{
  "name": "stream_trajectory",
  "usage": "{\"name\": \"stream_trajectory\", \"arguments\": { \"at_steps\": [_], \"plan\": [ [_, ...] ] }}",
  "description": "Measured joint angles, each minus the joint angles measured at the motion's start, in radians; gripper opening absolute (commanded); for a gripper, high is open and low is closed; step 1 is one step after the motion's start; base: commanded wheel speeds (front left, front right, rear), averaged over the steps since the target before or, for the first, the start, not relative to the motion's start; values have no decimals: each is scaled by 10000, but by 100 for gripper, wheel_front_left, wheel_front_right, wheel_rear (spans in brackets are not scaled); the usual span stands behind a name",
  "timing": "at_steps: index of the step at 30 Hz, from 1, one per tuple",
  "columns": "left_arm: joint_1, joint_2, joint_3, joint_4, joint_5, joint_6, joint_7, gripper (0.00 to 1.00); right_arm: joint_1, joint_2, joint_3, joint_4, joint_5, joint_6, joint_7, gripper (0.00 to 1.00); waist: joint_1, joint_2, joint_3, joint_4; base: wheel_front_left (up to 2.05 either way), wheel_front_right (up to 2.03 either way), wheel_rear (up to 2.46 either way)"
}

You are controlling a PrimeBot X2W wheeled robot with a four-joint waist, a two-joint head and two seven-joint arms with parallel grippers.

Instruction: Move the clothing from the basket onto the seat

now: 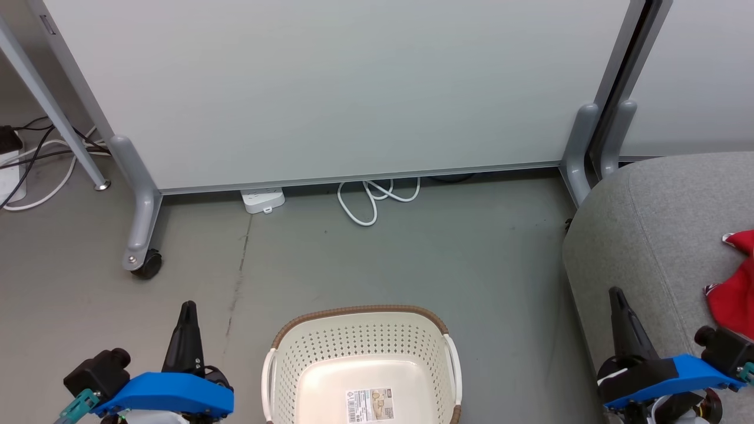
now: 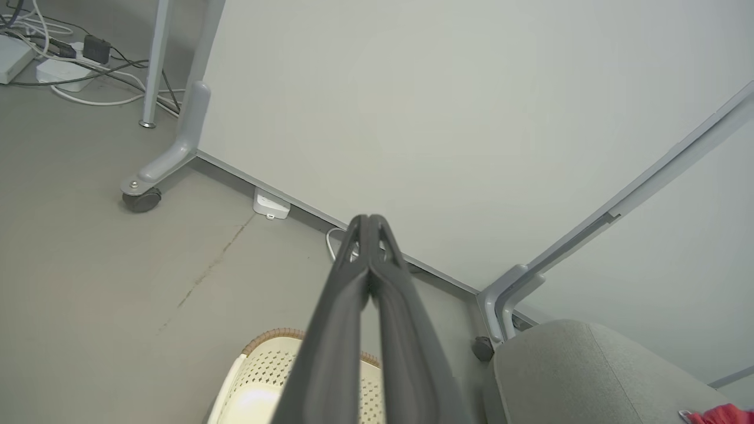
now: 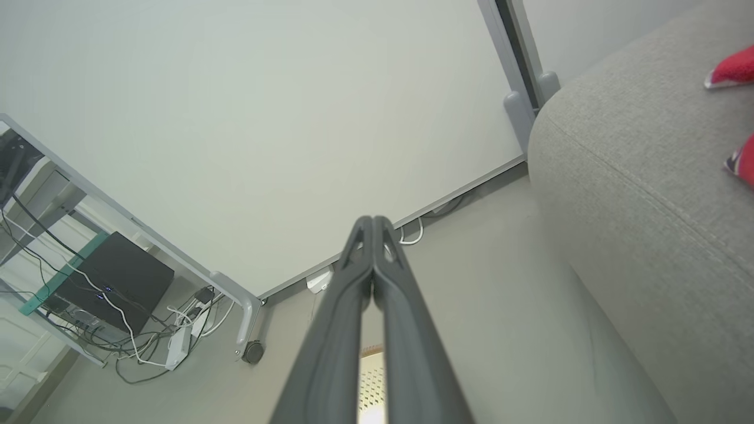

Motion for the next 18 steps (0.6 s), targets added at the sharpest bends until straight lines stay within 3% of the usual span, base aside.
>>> {"name": "stream_trajectory", "arguments": {
  "at_steps": [18],
  "plan": [
    [-89, 0, 226, -203, -2487, 0, 637, 0, -9, 27, -148, -230, 2522, 0, 652, 0, 0, 0, -33, -160, 0, 0, 0]
  ]
}}
